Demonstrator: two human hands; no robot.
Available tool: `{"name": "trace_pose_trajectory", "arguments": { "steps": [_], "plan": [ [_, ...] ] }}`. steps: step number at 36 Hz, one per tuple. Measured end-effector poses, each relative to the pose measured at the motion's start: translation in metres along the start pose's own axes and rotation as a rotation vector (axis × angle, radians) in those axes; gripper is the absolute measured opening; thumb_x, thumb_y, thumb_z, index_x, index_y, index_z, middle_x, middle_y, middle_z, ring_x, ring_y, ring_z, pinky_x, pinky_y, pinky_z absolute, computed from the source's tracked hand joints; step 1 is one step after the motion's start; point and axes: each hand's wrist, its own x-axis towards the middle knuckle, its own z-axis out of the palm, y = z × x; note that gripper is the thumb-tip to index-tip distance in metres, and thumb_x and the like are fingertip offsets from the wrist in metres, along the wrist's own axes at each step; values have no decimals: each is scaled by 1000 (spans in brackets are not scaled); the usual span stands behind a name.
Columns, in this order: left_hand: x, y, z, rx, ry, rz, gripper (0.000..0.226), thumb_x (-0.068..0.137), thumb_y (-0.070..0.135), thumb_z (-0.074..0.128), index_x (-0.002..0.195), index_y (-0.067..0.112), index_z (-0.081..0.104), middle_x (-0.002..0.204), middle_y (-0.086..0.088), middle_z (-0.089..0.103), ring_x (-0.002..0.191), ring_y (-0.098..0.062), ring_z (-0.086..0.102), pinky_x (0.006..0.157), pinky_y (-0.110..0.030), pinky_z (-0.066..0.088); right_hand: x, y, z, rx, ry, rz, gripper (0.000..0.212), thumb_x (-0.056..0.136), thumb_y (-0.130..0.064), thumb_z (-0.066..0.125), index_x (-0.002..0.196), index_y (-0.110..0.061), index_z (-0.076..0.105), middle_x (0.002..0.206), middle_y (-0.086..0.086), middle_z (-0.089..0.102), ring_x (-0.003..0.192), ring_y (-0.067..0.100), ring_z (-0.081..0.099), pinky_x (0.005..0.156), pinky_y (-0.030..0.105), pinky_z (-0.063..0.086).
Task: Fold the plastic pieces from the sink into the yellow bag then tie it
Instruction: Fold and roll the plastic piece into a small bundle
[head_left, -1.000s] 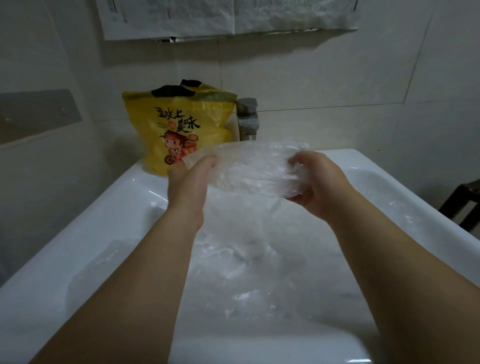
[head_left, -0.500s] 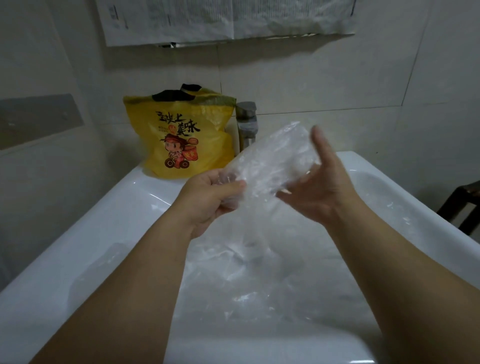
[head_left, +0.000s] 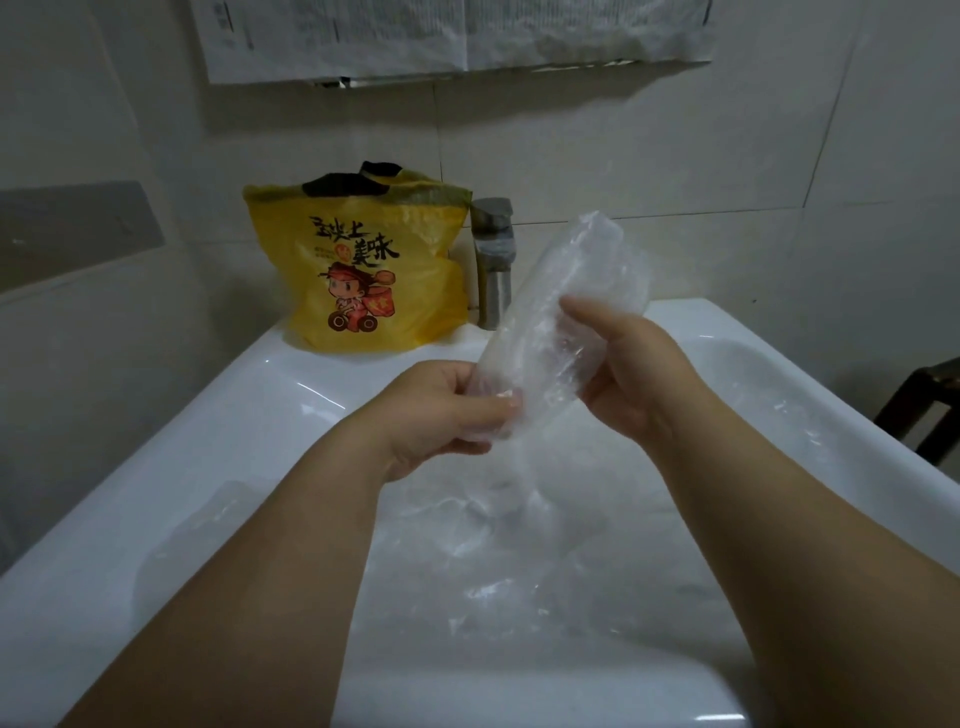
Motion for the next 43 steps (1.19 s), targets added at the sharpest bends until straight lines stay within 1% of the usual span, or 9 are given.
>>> {"name": "trace_pose_trajectory", "arguments": {
  "steps": [5,9,12,19,23,26,31,34,43],
  "plan": [
    [2,4,6,-214,36,67,7,88,-1,62,90,6,66,55,7,62,50,-1,56,52,-14,49,-1,11,5,-76,-264,198,70,78,-48,64,134,-9,49,120,13,66,109,28,64,92,40,50],
    [2,2,6,-183,-12,72,24,85,-17,50,92,0,66,66,-5,67,60,-7,62,59,-17,53,-6,29,14,-319,-385,355,48,75,-41,60,115,-13,64,109,11,70,108,20,61,104,38,37],
    [1,2,6,-146,-19,43,16,85,-15,51,87,-3,61,60,-5,59,61,-12,57,57,-17,51,-5,33,20,-277,-347,344,26,90,-28,56,107,-12,66,101,10,68,100,21,61,103,37,41],
    [1,-3,2,-27,-77,-61,9,86,6,67,78,11,64,57,6,61,52,0,55,49,-14,44,0,20,16,-107,-326,339,23,97,-32,49,98,-14,63,92,5,66,83,19,62,76,32,48],
    [-1,-10,-4,171,-97,-147,5,82,9,74,85,11,70,74,1,72,57,-2,60,53,-15,47,6,-4,3,50,-156,275,29,96,-34,51,103,-10,64,93,8,68,90,24,64,90,41,49],
    [-2,-14,-9,229,-95,-212,6,82,14,75,86,11,72,73,3,73,58,-1,61,56,-16,50,9,-15,-6,109,-76,231,28,96,-35,53,107,-12,64,89,7,70,78,21,69,79,40,52],
    [-1,-17,-10,363,-90,-179,16,82,18,76,98,17,72,91,1,72,83,-12,66,80,-30,57,6,0,-1,-82,-82,241,46,95,-38,53,126,-4,56,124,18,63,114,34,60,103,50,43],
    [1,-8,-8,255,-33,-83,32,80,30,77,110,23,68,109,2,72,107,-17,65,95,-39,50,4,6,3,-176,-102,244,50,94,-37,54,130,-3,52,124,19,62,113,35,60,101,52,45],
    [7,-2,-3,-65,190,62,15,91,12,64,103,6,69,94,-14,73,83,-24,70,77,-37,56,1,12,9,-267,-161,229,57,90,-19,65,139,-4,40,123,19,62,98,33,69,77,42,59]
  ]
}}
